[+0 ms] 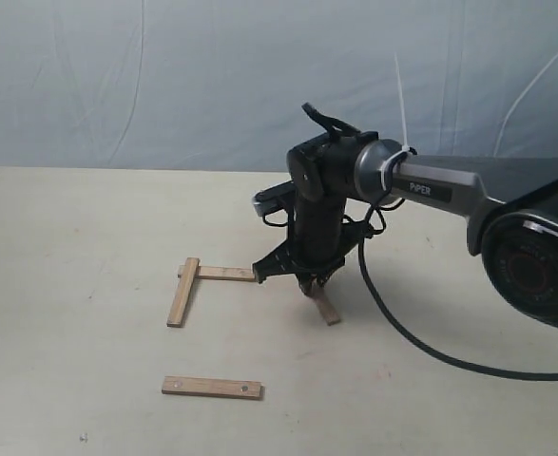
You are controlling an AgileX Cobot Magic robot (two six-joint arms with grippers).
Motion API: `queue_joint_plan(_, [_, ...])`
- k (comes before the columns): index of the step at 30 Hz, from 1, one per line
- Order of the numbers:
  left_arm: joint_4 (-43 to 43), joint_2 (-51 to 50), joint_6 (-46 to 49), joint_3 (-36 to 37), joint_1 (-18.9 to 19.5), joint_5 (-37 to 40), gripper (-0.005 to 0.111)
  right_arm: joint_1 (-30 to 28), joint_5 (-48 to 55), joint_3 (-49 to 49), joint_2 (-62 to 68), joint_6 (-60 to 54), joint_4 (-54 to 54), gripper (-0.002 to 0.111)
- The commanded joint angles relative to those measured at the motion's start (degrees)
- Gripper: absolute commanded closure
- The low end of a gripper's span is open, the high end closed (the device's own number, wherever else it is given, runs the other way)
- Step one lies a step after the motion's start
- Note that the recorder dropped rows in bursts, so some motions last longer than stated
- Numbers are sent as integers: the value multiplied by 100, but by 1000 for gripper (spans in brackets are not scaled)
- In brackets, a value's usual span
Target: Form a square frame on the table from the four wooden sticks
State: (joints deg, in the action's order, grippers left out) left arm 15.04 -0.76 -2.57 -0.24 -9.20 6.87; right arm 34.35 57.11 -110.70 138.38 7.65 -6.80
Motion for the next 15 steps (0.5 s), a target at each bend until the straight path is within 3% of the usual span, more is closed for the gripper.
queue_joint_plan(1, [-26,40,0,24,-10,-10,107,-36,112,12,16,254,269,108])
queue_joint_plan(6, [-15,40,0,24,-10,-33,107,261,-124,12,-470,1737,138,108])
queue_joint_plan(15, [-15,40,0,24,-10,-33,107,996,-685,12,-448,3297,-48,108])
